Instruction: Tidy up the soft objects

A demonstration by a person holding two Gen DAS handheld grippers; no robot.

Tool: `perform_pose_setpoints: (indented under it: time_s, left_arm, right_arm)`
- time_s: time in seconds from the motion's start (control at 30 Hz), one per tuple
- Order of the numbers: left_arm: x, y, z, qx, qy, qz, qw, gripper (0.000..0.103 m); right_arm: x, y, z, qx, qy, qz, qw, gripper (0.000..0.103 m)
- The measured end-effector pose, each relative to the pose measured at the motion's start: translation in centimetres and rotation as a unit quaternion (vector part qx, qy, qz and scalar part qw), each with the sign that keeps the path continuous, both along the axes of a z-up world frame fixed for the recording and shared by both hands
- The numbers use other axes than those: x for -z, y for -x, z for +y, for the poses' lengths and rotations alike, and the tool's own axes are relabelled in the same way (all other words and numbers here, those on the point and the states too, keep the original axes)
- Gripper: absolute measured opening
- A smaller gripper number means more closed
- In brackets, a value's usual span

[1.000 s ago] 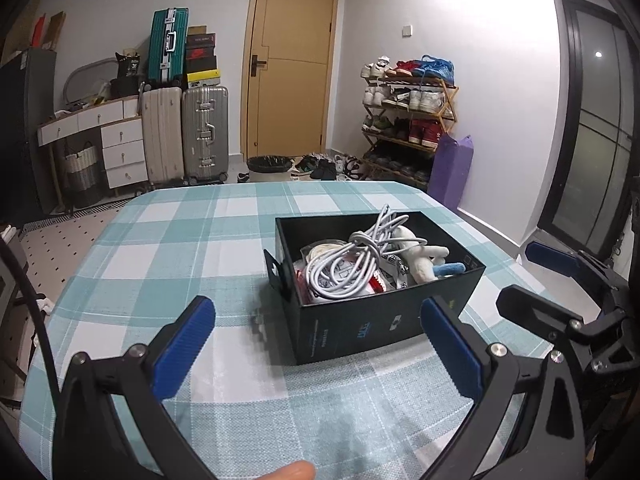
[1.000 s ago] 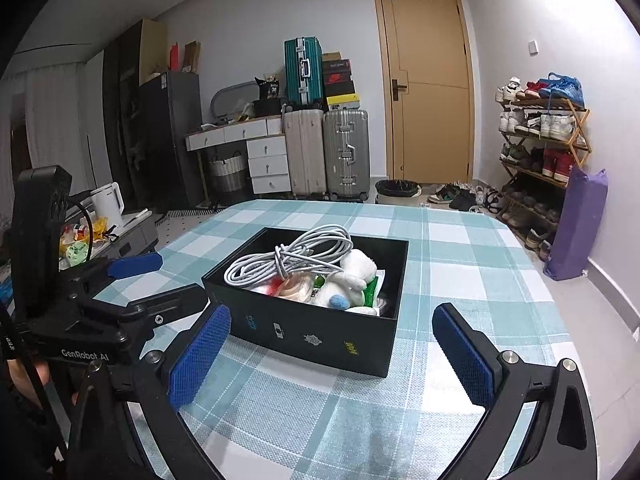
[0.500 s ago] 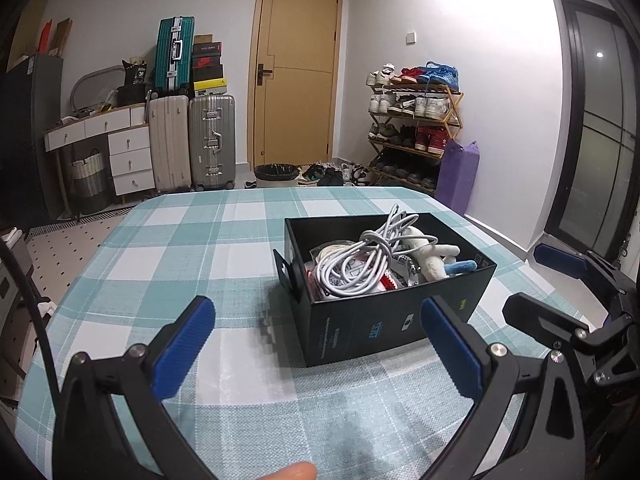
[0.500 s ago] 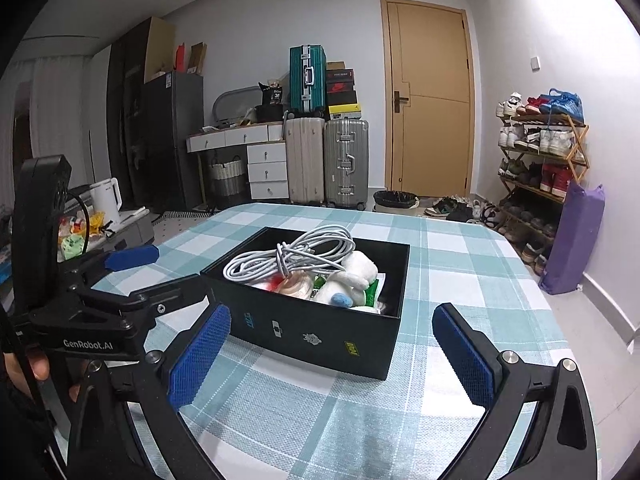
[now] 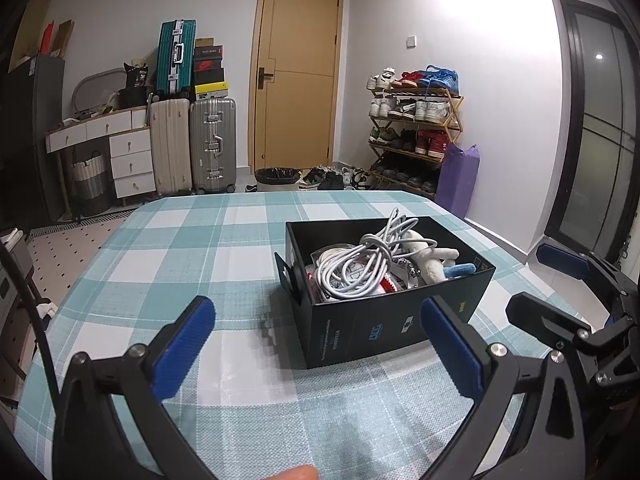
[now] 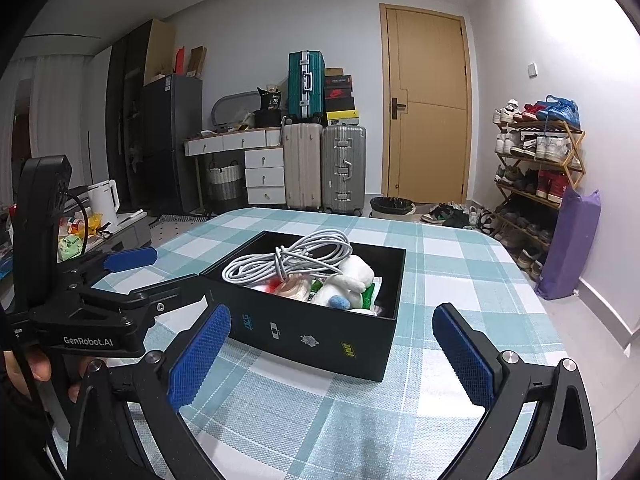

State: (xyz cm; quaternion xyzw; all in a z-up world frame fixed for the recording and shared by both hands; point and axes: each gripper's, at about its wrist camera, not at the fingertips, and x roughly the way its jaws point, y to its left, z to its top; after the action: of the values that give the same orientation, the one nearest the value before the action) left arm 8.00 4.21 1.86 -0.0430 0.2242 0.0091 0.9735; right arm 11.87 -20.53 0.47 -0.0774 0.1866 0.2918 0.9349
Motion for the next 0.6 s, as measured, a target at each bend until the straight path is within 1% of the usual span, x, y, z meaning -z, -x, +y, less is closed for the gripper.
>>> perform_pose_setpoints:
  time_s: [0.27, 0.6]
  left_arm:
    - [0.0, 0.04, 0.07, -0.002, 0.005, -0.001, 1.0, 0.103]
    - [0.04, 0.19, 0.22, -0.002, 0.007, -0.003, 1.0, 0.103]
  right_arm:
    - [-0.17, 0.46, -0.19, 0.004, -0.005, -0.013, 1.0, 0.103]
    - [-0.19, 0.43, -0.16, 0.003, -0.004, -0.012, 1.0, 0.103]
